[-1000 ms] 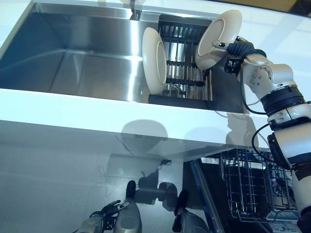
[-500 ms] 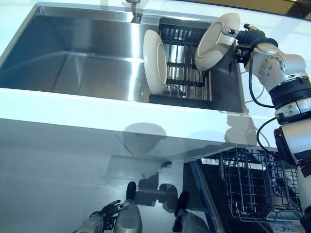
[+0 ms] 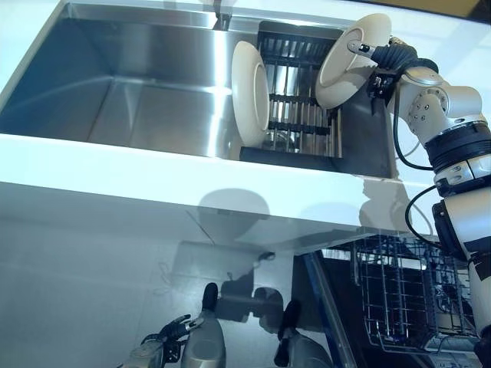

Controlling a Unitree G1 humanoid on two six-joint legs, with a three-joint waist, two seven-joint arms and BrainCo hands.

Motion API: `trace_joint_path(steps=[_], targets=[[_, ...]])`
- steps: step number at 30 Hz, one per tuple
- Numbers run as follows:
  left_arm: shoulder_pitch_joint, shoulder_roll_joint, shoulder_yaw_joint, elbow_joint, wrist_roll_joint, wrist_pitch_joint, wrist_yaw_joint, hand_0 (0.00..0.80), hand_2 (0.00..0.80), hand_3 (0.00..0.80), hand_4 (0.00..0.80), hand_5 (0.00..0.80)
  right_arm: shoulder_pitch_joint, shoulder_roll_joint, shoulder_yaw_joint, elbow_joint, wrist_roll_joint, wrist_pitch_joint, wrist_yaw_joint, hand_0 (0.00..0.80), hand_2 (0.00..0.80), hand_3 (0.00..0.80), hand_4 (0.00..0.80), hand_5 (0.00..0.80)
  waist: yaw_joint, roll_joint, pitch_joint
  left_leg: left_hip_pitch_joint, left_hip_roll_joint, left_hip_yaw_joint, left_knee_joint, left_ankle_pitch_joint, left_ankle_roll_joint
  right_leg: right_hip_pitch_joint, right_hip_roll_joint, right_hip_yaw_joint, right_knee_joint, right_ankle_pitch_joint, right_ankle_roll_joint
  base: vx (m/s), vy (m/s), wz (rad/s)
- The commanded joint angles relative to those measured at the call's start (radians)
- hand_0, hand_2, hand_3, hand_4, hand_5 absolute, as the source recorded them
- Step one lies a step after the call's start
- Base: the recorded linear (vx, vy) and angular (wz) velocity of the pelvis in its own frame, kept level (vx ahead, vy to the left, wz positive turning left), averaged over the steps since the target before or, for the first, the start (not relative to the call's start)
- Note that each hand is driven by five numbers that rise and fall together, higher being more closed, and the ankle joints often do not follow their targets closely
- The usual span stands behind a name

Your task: Take plates into dishwasher

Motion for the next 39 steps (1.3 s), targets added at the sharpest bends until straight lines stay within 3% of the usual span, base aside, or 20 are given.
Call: trace_joint_path(steps=[1, 8, 9, 10, 27, 39], targets=[[-0.001, 0.003, -0.064, 0.021, -0.027, -0.015, -0.018, 0.000, 0.000, 0.000, 0.000, 0.000, -0.135, -0.047, 0.076, 0.024, 0.014, -0.076, -0.017, 0.000, 0.000, 0.000, 0.000, 0.000, 0.010, -0.028, 0.002, -0.024, -0.059, -0.001, -0.036, 0.028, 0.038, -0.031, -0.010, 0.025, 0.005, 0.034, -0.002, 0.000, 0.015, 0.04], [-0.002, 0.002, -0.067, 0.004, -0.048, -0.015, -0.017, 0.000, 0.000, 0.000, 0.000, 0.000, -0.136, -0.047, 0.074, 0.041, 0.026, -0.066, -0.012, 0.000, 0.000, 0.000, 0.000, 0.000, 0.014, -0.019, 0.017, -0.032, -0.062, -0.004, -0.036, 0.031, 0.039, -0.039, -0.012, 0.022, 0.007, 0.036, -0.002, 0.000, 0.000, 0.00], [0.000, 0.000, -0.068, 0.001, -0.052, -0.016, -0.016, 0.000, 0.000, 0.000, 0.000, 0.000, -0.137, -0.046, 0.074, 0.044, 0.021, -0.069, -0.012, 0.496, 0.496, 0.496, 0.496, 0.496, 0.015, -0.017, 0.018, -0.033, -0.061, -0.004, -0.036, 0.031, 0.039, -0.039, -0.013, 0.021, 0.008, 0.036, -0.002, 0.000, 0.000, 0.00], [-0.001, 0.000, -0.069, 0.000, -0.056, -0.016, -0.017, 0.000, 0.000, 0.000, 0.000, 0.000, -0.139, -0.044, 0.075, 0.046, 0.015, -0.073, -0.016, 0.800, 0.800, 0.800, 0.800, 0.800, 0.016, -0.016, 0.020, -0.033, -0.061, -0.003, -0.036, 0.031, 0.038, -0.040, -0.014, 0.019, 0.008, 0.036, -0.001, 0.000, 0.000, 0.00], [0.018, 0.006, -0.060, -0.003, -0.043, -0.030, -0.019, 0.000, 0.000, 0.000, 0.000, 0.000, -0.165, -0.085, 0.103, 0.060, -0.101, -0.131, -0.055, 0.800, 0.800, 0.800, 0.800, 0.800, 0.012, -0.027, 0.000, -0.010, -0.058, 0.001, -0.036, 0.025, 0.038, -0.022, -0.010, 0.024, 0.003, 0.038, 0.003, 0.000, 0.000, 0.00], [0.035, 0.009, -0.037, 0.026, 0.001, -0.038, -0.017, 0.000, 0.000, 0.000, 0.000, 0.000, -0.170, -0.120, 0.107, 0.074, -0.117, -0.162, -0.037, 0.800, 0.800, 0.800, 0.800, 0.800, 0.005, -0.065, -0.077, 0.050, -0.050, 0.015, -0.036, 0.005, 0.034, 0.036, -0.003, 0.034, -0.002, 0.025, 0.005, 0.012, -0.016, 0.00]])
